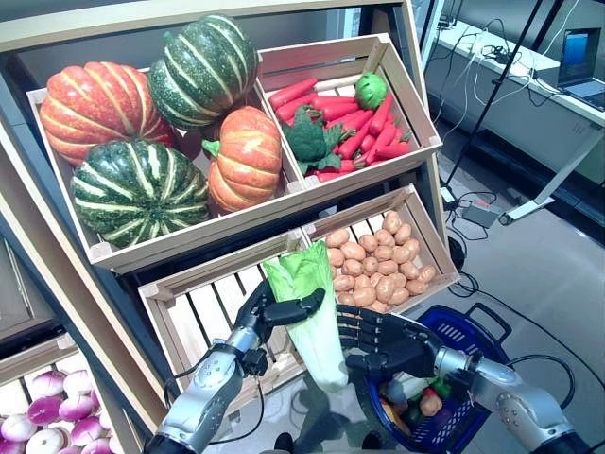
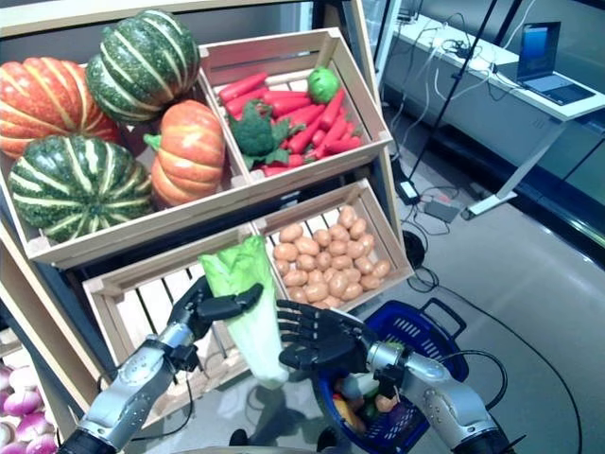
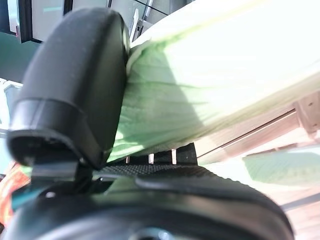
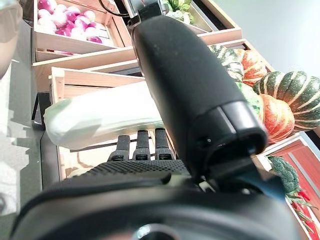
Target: Put vegetables into the basket
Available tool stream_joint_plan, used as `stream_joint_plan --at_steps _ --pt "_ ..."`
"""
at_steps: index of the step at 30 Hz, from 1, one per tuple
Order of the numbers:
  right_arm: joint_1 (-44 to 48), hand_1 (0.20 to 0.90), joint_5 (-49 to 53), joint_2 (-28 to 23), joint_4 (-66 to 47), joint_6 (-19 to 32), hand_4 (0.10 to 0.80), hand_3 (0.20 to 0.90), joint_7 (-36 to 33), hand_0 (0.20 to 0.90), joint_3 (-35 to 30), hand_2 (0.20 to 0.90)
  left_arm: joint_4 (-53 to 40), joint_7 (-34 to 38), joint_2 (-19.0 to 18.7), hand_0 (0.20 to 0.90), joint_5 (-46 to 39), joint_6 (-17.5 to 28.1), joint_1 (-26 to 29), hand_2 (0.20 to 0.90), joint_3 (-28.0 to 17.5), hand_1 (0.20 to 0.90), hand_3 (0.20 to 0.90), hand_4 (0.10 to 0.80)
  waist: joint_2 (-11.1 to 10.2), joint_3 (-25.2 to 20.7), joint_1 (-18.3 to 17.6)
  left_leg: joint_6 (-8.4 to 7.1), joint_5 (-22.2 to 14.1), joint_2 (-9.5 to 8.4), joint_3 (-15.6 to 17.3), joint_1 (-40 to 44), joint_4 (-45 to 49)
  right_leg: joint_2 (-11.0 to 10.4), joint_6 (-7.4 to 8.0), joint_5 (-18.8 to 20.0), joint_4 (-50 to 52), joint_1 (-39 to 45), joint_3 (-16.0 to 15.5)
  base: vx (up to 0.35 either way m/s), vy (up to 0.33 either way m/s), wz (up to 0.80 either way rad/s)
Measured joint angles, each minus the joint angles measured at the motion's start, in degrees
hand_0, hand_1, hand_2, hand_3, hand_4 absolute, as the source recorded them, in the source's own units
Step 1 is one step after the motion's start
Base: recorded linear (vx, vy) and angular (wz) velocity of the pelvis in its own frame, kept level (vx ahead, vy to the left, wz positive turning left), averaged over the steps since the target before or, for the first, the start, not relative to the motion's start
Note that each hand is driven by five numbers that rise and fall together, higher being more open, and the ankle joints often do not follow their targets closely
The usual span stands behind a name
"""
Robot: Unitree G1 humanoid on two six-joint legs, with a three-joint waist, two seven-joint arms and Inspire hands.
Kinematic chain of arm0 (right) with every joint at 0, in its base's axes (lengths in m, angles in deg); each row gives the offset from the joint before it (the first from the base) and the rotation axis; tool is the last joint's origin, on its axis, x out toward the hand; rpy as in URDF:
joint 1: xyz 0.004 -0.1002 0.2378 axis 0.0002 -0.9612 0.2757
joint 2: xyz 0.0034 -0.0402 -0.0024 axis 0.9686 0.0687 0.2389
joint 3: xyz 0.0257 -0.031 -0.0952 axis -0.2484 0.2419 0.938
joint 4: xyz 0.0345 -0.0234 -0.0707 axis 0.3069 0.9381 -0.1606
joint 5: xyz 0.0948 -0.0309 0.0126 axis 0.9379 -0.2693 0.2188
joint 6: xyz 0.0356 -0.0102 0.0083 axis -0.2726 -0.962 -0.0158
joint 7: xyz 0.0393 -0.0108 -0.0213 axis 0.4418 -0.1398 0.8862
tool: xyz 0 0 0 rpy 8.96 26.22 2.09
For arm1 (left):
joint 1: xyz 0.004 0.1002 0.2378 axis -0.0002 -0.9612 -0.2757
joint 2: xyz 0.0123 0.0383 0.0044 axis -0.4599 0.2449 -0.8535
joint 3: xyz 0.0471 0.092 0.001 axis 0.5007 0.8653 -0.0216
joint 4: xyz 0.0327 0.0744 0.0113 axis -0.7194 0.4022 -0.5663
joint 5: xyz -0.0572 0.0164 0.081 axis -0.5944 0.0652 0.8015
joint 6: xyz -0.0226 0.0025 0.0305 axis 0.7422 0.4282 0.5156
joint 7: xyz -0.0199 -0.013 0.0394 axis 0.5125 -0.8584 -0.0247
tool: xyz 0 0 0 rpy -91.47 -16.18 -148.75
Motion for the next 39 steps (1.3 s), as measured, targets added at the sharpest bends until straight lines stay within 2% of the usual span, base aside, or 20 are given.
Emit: stream_joint_plan --at_steps 4,11,15,21,32,39 --pt "0.0 0.9 -0.3 0.0 -0.2 0.0 0.8 0.9 -0.7 0.9 0.2 0.9 0.0 1.0 0.0 0.3 0.1 0.0 0.0 0.3 0.3 0.3 0.3 0.4 0.1 -0.1 -0.1 0.0 0.0 -0.01 0.1 0.1 0.0 0.0 0.01 0.0 0.0 0.0 0.1 0.0 0.0 0.0" --pt "0.0 0.9 -0.6 1.1 -0.3 -0.1 0.8 0.9 -6.6 0.9 0.9 0.9 0.0 6.9 0.5 0.3 3.6 0.0 0.0 0.3 0.6 0.3 0.3 0.4 0.1 -0.1 -0.1 0.01 0.0 0.0 0.1 0.4 0.0 0.0 0.01 0.0 0.0 0.3 0.1 0.0 0.0 0.0" --pt "-0.1 0.9 -3.1 3.7 -0.3 -0.6 0.8 0.9 -11.5 0.9 3.1 0.9 -0.1 11.4 1.7 0.3 6.1 0.0 0.0 0.3 0.5 0.3 0.3 0.4 0.2 -0.2 0.0 0.01 0.0 -0.01 0.1 0.4 0.0 0.0 0.01 0.0 0.0 0.3 0.1 0.0 0.0 0.0" --pt "0.2 0.9 -5.1 5.9 -0.3 -1.2 0.8 0.9 -17.1 0.9 4.5 0.9 -0.6 13.6 2.1 0.3 9.4 0.0 0.0 0.3 0.6 0.3 0.3 0.4 0.3 -0.2 0.0 0.01 0.0 -0.02 0.0 0.4 0.0 0.0 0.0 0.0 0.0 0.4 0.1 0.0 0.0 0.0" --pt "0.5 0.9 -6.5 6.2 -0.4 -3.8 0.8 0.9 -19.3 0.9 4.7 0.9 -3.8 10.5 2.0 0.3 10.6 0.0 0.7 0.3 1.7 0.3 0.3 0.4 0.4 -0.3 0.0 0.01 0.0 -0.02 0.0 0.4 0.0 0.0 0.01 0.0 0.0 0.4 0.1 0.0 0.0 0.0" --pt "1.7 0.9 -3.8 6.4 -0.6 -6.6 0.8 0.9 -17.1 0.9 5.2 0.9 -3.8 3.7 1.4 0.3 8.5 0.0 1.7 0.3 3.1 0.3 0.3 0.4 0.7 -0.7 0.0 0.01 0.0 -0.02 0.0 0.4 0.0 0.0 0.0 0.0 0.0 0.4 0.1 0.0 0.0 0.0"
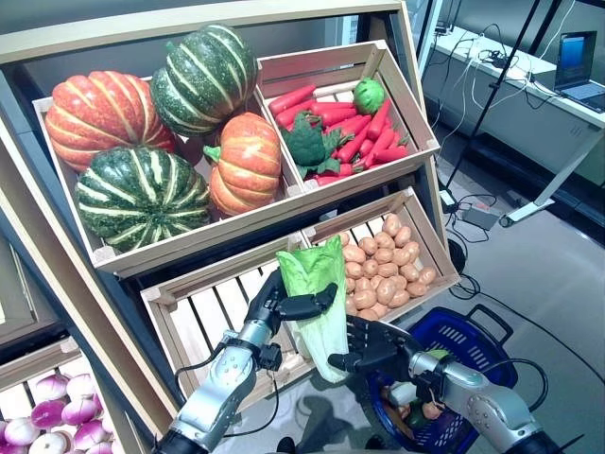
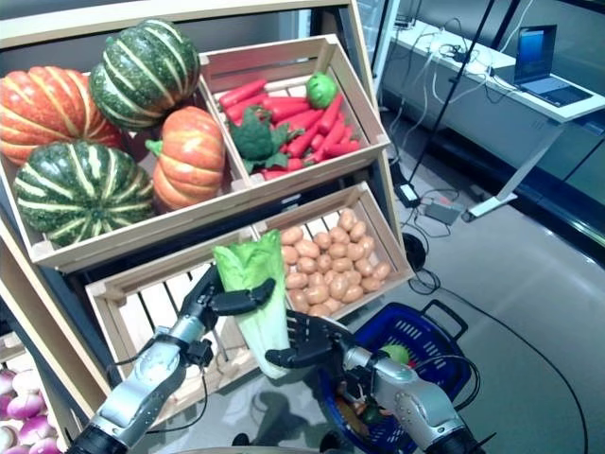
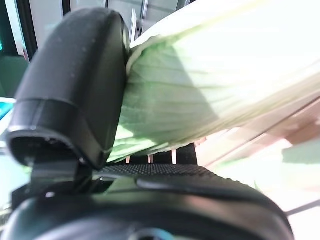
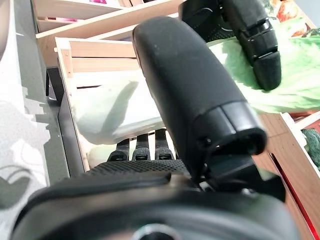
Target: Put vegetables into the basket
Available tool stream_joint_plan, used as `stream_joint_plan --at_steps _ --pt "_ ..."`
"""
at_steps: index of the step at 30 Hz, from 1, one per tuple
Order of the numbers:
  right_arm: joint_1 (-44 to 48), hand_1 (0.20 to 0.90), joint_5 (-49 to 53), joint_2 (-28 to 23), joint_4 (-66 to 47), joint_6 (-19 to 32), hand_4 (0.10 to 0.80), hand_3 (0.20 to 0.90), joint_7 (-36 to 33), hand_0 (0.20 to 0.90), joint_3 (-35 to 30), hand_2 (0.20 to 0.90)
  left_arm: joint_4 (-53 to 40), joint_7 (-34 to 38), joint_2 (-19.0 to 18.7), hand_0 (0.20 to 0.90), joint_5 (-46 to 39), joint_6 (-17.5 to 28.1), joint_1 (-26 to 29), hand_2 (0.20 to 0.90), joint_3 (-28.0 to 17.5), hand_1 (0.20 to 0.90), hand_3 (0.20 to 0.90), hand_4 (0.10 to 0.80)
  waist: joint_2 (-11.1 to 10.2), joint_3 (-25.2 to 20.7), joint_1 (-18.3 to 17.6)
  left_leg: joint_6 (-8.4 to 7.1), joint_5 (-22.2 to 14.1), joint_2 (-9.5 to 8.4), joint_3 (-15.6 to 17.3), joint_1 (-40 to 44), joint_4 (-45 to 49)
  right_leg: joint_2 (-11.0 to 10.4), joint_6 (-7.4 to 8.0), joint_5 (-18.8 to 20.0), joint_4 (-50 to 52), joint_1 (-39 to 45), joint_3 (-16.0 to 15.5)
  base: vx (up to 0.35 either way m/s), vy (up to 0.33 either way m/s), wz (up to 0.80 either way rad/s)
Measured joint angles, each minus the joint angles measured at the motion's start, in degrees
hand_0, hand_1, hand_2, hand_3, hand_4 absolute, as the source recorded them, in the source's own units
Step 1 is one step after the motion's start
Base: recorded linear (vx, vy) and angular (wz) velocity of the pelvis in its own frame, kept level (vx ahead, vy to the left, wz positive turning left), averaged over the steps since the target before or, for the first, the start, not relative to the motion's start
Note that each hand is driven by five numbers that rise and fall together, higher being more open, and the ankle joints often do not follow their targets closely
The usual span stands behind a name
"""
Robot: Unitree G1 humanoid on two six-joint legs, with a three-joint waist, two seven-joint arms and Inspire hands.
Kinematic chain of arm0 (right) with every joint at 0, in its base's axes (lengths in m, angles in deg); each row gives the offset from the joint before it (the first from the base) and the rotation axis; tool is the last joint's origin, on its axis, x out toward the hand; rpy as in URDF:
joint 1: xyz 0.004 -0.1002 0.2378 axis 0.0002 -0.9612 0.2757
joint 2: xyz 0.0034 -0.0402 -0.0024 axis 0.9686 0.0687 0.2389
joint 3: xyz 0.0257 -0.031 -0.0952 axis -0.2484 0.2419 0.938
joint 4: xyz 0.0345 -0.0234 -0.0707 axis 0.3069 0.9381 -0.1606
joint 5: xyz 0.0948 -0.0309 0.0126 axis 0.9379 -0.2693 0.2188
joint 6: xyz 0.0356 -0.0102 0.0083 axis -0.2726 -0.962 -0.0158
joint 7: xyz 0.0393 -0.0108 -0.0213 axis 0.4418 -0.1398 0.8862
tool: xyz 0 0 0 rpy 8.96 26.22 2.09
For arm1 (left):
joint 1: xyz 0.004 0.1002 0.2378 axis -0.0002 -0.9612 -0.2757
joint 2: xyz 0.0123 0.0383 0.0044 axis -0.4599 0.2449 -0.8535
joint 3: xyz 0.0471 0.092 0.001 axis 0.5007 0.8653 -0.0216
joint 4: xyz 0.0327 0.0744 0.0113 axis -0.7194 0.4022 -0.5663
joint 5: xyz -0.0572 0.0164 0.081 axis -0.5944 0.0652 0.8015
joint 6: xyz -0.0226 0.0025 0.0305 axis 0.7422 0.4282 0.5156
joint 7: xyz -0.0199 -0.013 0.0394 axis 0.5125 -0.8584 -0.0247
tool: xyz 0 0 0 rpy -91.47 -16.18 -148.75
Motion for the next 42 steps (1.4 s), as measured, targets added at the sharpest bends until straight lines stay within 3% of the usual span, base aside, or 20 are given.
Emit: stream_joint_plan --at_steps 10,20,21,22,23,24,42 --pt "0.9 0.9 1.9 -2.7 0.0 -1.3 0.8 0.9 5.7 0.9 1.5 0.9 0.0 -10.1 -2.6 0.3 -7.6 -1.3 0.6 0.3 2.2 0.3 0.3 0.4 0.0 -0.1 -0.2 0.0 0.0 -0.01 0.1 0.0 0.0 0.0 0.0 0.0 0.0 -0.1 0.2 0.0 0.0 0.0" --pt "1.4 0.9 4.0 -5.0 -0.1 -2.0 0.8 0.9 8.7 0.9 1.7 0.9 0.0 -12.8 -4.1 0.3 -9.9 -1.3 2.0 0.3 3.9 0.3 0.3 0.4 0.0 -1.4 -0.2 0.05 0.0 -0.02 0.2 0.0 0.0 0.0 0.01 0.0 0.0 -0.1 0.3 0.0 0.0 0.0" --pt "1.6 0.749 4.0 -5.1 -0.1 -2.2 0.7 0.749 9.0 0.749 1.7 0.749 0.0 -12.9 -4.2 0.3 -10.0 -1.3 2.0 0.3 3.9 0.3 0.3 0.4 0.0 -1.5 -0.2 0.05 0.0 -0.02 0.2 0.0 0.0 0.0 0.01 0.0 0.0 -0.1 0.3 0.0 0.0 0.0" --pt "1.7 0.491 4.0 -5.3 -0.1 -2.3 0.527 0.491 9.3 0.491 1.7 0.491 0.0 -13.0 -4.3 0.3 -10.4 -1.3 2.1 0.3 3.9 0.3 0.3 0.4 0.0 -1.5 -0.2 0.05 0.0 -0.01 0.3 0.0 0.0 0.0 0.01 0.0 0.0 -0.1 0.3 0.0 0.0 0.0" --pt "1.8 0.368 4.0 -5.5 -0.1 -2.4 0.445 0.368 9.7 0.368 1.7 0.368 0.0 -13.1 -4.4 0.3 -11.0 -1.3 2.1 0.3 4.0 0.3 0.3 0.4 0.0 -1.5 -0.2 0.05 0.0 -0.01 0.3 0.0 0.0 0.0 0.01 0.0 0.0 -0.1 0.3 0.0 0.0 0.0" --pt "1.9 0.3 4.0 -5.8 -0.1 -2.5 0.4 0.3 9.9 0.3 1.7 0.3 0.0 -13.2 -4.6 0.3 -11.3 -1.3 2.1 0.3 4.1 0.3 0.3 0.4 0.0 -1.5 -0.2 0.05 0.0 -0.01 0.3 0.0 0.0 0.0 0.01 0.0 0.0 -0.1 0.4 0.0 0.0 0.0" --pt "2.0 0.3 4.0 -7.5 -1.4 -2.6 0.4 0.3 12.1 0.3 2.7 0.3 -1.6 -13.1 -5.6 0.3 -13.3 -1.3 2.1 0.3 4.7 0.3 0.3 0.4 0.0 -1.5 -0.2 0.05 0.0 -0.02 0.2 0.1 0.0 0.0 0.01 0.0 0.0 -0.1 0.4 0.0 0.0 0.0"
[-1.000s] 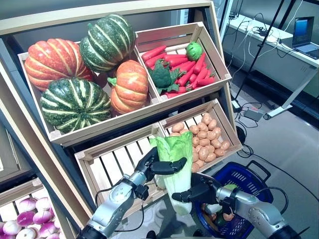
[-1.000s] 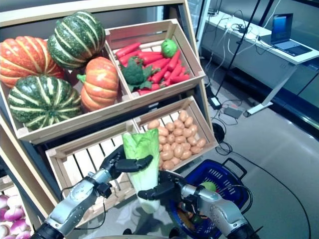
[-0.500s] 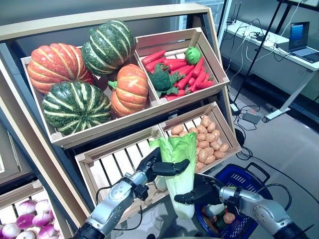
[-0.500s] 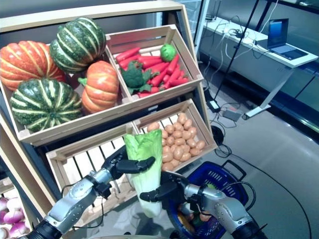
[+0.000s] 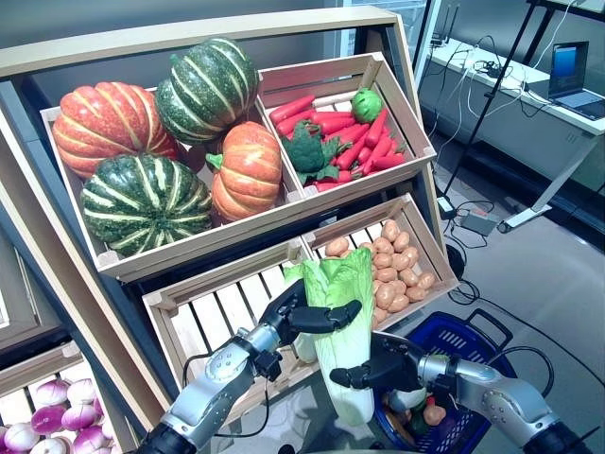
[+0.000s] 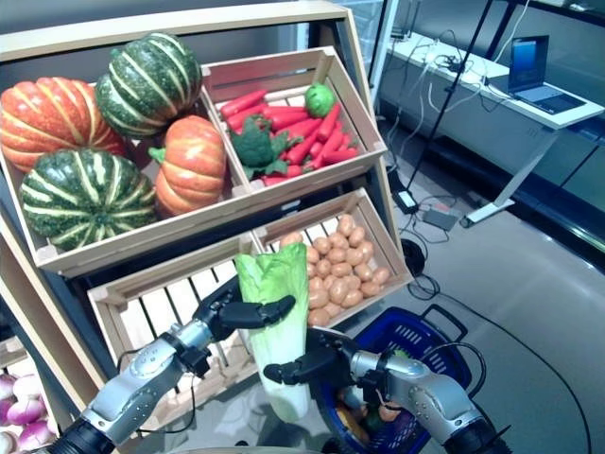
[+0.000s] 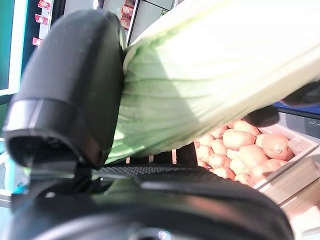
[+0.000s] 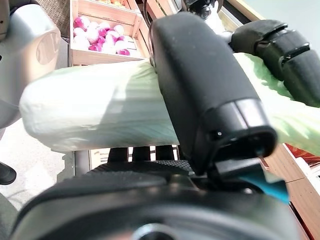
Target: Put vegetables into the basket
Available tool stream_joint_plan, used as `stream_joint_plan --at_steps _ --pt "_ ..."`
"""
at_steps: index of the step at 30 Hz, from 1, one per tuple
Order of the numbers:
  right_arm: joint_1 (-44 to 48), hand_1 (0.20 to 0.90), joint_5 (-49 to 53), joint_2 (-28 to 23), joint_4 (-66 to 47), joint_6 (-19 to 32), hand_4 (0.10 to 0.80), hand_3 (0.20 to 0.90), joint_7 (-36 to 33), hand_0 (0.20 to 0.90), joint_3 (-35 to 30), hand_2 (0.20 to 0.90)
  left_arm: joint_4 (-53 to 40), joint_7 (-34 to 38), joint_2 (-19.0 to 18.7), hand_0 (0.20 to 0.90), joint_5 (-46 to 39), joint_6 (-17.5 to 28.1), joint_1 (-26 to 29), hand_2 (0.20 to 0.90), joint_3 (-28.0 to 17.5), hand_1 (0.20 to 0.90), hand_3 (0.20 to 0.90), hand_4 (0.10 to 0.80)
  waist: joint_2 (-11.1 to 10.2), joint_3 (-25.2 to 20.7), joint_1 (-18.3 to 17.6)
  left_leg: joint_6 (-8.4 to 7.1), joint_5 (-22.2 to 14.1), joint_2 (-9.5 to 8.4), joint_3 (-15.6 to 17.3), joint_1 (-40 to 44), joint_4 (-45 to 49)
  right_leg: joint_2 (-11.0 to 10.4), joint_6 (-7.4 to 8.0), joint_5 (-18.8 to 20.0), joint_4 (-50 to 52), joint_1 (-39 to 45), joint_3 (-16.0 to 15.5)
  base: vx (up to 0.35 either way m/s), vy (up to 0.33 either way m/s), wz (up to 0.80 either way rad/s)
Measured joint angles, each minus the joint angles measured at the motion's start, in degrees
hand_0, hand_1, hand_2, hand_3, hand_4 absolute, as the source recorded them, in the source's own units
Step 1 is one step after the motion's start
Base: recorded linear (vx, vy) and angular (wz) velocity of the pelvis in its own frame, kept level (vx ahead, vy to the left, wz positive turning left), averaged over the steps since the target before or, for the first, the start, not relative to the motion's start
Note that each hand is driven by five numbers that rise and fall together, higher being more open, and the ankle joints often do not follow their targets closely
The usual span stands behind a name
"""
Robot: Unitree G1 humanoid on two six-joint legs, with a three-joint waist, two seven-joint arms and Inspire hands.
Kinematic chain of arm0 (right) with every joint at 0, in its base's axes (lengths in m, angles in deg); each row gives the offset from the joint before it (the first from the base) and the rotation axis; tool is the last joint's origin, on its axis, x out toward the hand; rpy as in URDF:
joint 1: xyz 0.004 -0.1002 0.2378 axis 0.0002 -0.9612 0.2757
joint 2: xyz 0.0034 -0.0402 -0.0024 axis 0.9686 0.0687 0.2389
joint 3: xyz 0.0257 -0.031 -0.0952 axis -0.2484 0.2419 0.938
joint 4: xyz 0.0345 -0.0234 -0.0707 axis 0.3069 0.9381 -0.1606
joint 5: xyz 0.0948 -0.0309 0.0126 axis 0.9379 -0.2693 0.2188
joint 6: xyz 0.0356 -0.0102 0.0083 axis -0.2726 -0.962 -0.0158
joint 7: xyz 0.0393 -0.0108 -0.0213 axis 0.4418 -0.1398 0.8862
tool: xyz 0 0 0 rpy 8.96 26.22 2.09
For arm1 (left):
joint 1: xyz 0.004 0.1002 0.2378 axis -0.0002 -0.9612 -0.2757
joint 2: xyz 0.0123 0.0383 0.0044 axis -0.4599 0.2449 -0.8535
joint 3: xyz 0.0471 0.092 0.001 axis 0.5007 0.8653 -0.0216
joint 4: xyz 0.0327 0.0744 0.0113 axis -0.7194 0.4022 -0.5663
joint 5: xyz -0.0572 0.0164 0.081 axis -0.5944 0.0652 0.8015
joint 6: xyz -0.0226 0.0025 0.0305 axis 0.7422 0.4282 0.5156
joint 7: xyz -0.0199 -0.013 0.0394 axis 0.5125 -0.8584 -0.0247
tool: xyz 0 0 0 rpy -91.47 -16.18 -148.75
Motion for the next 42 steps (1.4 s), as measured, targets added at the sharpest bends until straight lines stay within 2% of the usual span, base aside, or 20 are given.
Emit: stream_joint_plan --at_steps 9,10,11,12,24,29,34,37,42 --pt "0.0 0.3 0.0 0.1 0.0 0.0 0.4 0.3 0.0 0.3 0.0 0.3 -0.4 0.0 -0.1 0.3 0.1 0.0 0.0 0.3 0.1 0.3 0.3 0.4 0.0 0.0 0.0 0.0 0.0 0.0 0.0 0.0 0.0 0.0 0.0 0.0 0.0 0.1 0.0 0.0 0.0 0.0" --pt "0.0 0.3 0.0 0.1 0.0 0.0 0.4 0.3 0.0 0.3 0.0 0.3 -0.4 0.1 -0.2 0.359 0.1 0.0 0.0 0.359 0.1 0.359 0.359 0.439 0.0 0.0 0.0 0.0 0.0 0.0 0.0 0.0 0.0 0.0 0.0 0.0 0.0 0.1 0.0 0.0 0.0 0.0" --pt "0.0 0.3 0.0 0.1 0.0 0.0 0.4 0.3 0.0 0.3 0.0 0.3 -0.4 0.1 -0.2 0.848 0.1 0.0 0.0 0.848 0.1 0.848 0.848 0.765 0.0 0.0 0.0 0.0 0.0 0.0 -0.1 0.0 0.0 0.0 0.0 0.0 0.0 0.1 0.0 0.0 0.0 0.0" --pt "0.0 0.3 0.0 0.1 0.0 0.0 0.4 0.3 0.0 0.3 0.0 0.3 -0.4 0.1 -0.3 0.9 0.1 0.0 0.0 0.9 0.1 0.9 0.9 0.8 0.0 0.0 0.1 0.0 0.0 0.0 -0.1 0.0 0.0 0.0 0.0 0.0 0.0 0.1 0.0 0.0 0.0 0.0" --pt "-0.2 0.3 0.5 0.1 0.0 0.0 0.4 0.3 -0.1 0.3 0.0 0.3 -1.9 0.4 -0.4 0.9 -1.1 0.0 0.0 0.9 -0.3 0.9 0.9 0.8 0.2 0.0 0.0 0.0 0.0 0.0 -0.1 0.1 0.0 0.0 0.0 0.0 0.0 0.2 0.0 0.0 0.0 0.0" --pt "-1.5 0.3 4.7 0.6 0.1 0.7 0.4 0.3 -1.1 0.3 0.0 0.3 -2.1 0.3 0.5 0.9 -3.4 0.0 0.0 0.9 -0.8 0.9 0.9 0.8 0.5 -0.1 0.1 0.02 0.0 -0.01 -0.1 0.1 0.0 0.0 0.0 0.0 0.0 0.2 0.0 0.0 0.0 0.0" --pt "-4.0 0.3 8.4 2.8 0.1 4.9 0.4 0.3 -4.5 0.3 -2.4 0.3 -2.8 -0.1 2.2 0.9 -4.6 0.0 -0.1 0.9 -2.7 0.9 0.9 0.8 0.7 -0.1 0.0 0.03 0.0 0.03 -0.1 0.1 0.0 0.0 -0.01 0.0 0.0 0.1 0.0 0.0 0.0 0.0" --pt "-5.7 0.3 9.8 6.1 0.1 8.4 0.4 0.3 -7.1 0.3 -6.7 0.3 -3.0 -0.2 4.2 0.9 -4.6 0.0 -0.2 0.9 -5.1 0.9 0.9 0.8 0.8 -0.1 0.0 0.09 -0.1 0.01 -0.1 0.1 0.0 0.0 0.0 0.0 0.0 0.1 0.0 0.0 0.0 0.0" --pt "-6.4 0.3 13.8 7.5 0.3 13.6 0.4 0.3 -8.3 0.3 -13.5 0.3 -3.0 -0.2 4.2 0.9 -4.5 -1.4 -0.7 0.9 -6.4 0.9 0.9 0.8 1.0 0.0 -0.1 0.15 -0.1 -0.02 0.0 -0.1 0.0 -0.1 0.02 0.0 0.0 -0.2 0.0 -0.011 0.001 -0.01"
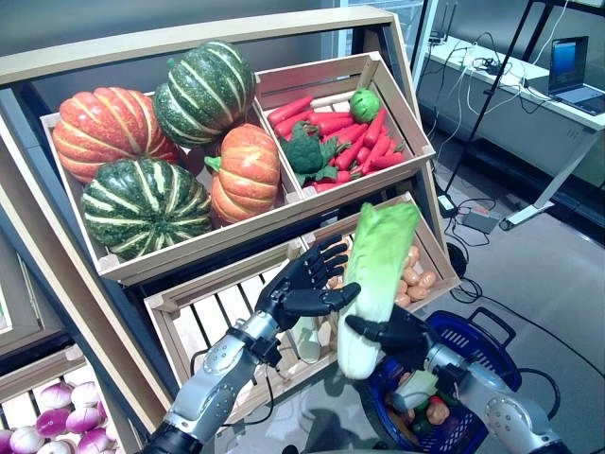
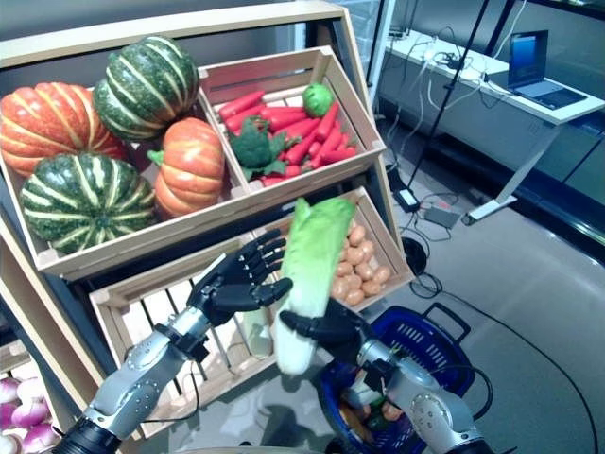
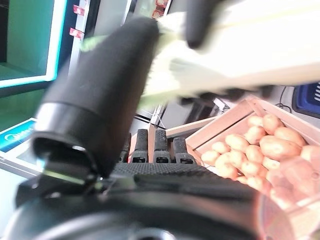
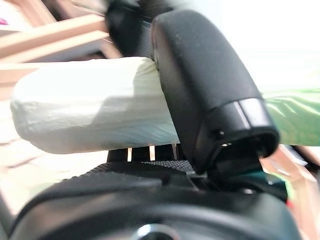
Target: Put vegetables into the basket
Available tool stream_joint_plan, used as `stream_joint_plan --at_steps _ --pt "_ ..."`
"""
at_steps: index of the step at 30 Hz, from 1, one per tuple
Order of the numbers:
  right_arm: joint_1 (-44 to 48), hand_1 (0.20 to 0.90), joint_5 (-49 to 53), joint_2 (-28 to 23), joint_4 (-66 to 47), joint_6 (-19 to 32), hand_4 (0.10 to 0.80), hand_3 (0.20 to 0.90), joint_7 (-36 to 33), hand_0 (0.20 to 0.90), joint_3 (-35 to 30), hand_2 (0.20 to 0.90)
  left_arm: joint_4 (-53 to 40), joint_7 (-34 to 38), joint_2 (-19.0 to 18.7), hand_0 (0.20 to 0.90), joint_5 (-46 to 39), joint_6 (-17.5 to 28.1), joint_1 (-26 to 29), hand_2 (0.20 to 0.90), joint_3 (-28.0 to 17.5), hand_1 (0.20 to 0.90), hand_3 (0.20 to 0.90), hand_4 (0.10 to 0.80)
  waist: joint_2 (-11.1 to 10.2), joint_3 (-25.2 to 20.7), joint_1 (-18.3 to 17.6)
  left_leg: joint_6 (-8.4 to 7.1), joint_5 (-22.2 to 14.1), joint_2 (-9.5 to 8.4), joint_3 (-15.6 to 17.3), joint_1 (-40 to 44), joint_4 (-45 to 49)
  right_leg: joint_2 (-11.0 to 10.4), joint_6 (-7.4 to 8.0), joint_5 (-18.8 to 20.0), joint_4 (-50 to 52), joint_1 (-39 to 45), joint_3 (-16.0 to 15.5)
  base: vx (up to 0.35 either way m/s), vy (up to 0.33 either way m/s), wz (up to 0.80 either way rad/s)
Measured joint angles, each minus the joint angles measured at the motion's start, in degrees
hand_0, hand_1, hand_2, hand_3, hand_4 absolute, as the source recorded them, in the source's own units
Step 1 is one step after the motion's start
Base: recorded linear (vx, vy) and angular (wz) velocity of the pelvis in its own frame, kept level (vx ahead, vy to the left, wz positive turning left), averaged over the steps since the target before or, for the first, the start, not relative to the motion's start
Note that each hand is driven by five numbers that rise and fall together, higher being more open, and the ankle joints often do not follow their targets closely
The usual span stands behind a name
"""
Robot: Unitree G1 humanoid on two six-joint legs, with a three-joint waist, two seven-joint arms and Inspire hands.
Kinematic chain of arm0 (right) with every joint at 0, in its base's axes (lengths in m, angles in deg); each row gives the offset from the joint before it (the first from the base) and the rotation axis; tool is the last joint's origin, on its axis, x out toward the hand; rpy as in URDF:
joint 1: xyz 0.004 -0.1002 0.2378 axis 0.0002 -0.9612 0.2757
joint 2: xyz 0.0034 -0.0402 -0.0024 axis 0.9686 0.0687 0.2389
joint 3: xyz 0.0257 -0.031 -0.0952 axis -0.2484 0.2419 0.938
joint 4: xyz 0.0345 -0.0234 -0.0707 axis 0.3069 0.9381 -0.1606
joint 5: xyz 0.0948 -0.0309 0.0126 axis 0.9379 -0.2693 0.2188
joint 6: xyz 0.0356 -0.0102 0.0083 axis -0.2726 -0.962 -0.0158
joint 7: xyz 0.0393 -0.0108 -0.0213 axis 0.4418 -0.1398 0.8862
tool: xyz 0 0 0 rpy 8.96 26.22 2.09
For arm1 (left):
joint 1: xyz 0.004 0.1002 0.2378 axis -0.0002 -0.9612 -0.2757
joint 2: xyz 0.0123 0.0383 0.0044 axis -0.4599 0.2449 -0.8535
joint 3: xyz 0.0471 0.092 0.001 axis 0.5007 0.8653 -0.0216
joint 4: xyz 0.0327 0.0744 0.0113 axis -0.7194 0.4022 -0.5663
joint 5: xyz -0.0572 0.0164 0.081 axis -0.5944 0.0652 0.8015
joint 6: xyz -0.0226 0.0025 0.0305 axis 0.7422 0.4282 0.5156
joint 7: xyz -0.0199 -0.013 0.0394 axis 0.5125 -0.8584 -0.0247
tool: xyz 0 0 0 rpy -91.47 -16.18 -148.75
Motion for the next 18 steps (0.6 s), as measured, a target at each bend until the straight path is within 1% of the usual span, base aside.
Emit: stream_joint_plan --at_steps 3,4,6,9,11,12,18 --pt "0.0 0.3 2.6 0.9 0.0 3.2 0.4 0.3 -1.6 0.3 -2.4 0.3 0.0 0.0 0.1 0.9 0.0 -1.0 -0.2 0.9 -0.1 0.9 0.9 0.8 0.0 0.0 0.0 0.0 0.0 0.02 0.1 -0.1 0.0 0.0 0.0 0.0 0.0 -0.2 0.1 0.0 0.0 0.0" --pt "0.1 0.3 3.1 1.1 0.0 3.5 0.4 0.3 -1.8 0.3 -2.7 0.3 0.1 0.0 0.1 0.9 0.0 -1.0 -0.2 0.9 -0.1 0.9 0.9 0.8 0.0 0.0 0.0 0.0 0.0 0.02 0.1 -0.1 0.0 0.0 0.0 0.0 0.0 -0.2 0.1 0.0 0.0 0.0" --pt "0.1 0.3 4.6 3.0 0.0 5.2 0.4 0.3 -3.2 0.3 -3.9 0.3 0.1 0.2 0.5 0.9 0.0 -1.0 -0.2 0.9 -0.3 0.9 0.9 0.8 0.0 0.0 0.0 0.0 0.0 0.03 0.2 -0.1 0.0 0.1 0.0 0.0 0.0 -0.2 0.2 0.0 0.0 0.0" --pt "0.0 0.3 7.0 5.3 0.1 7.7 0.4 0.3 -4.4 0.3 -4.0 0.3 0.1 0.3 1.3 0.9 0.0 -1.0 -0.2 0.9 -1.1 0.9 0.9 0.8 0.0 0.0 -0.1 0.02 0.0 0.04 0.3 -0.1 0.0 0.1 0.0 0.0 0.0 -0.3 0.3 0.0 0.0 0.0" --pt "0.0 0.3 7.6 7.6 0.3 9.6 0.4 0.3 -5.0 0.3 -4.0 0.3 0.1 0.5 1.6 0.9 0.0 -1.0 -0.2 0.9 -1.5 0.9 0.9 0.8 0.0 0.0 -0.1 0.04 0.0 0.04 0.4 -0.1 0.0 0.1 -0.02 0.0 0.0 -0.4 1.0 -0.017 -0.007 -0.04" --pt "0.0 0.3 8.9 8.2 0.6 10.1 0.4 0.3 -5.1 0.3 -4.0 0.3 0.1 0.6 1.6 0.9 0.0 -1.1 -0.2 0.9 -1.5 0.9 0.9 0.8 0.1 0.0 0.0 0.06 -0.1 0.02 0.4 -0.1 0.0 0.1 -0.01 0.0 0.0 -0.4 1.0 -0.014 -0.008 -0.03" --pt "0.1 0.3 9.3 10.8 2.8 15.8 0.4 0.3 -9.0 0.3 -4.1 0.3 0.1 1.9 2.3 0.9 0.0 -1.1 -0.2 0.9 -1.6 0.9 0.9 0.8 0.1 0.1 0.0 0.07 -0.1 0.01 0.5 -0.4 0.0 0.1 -0.01 0.0 0.0 -0.8 1.1 0.0 0.0 0.0"
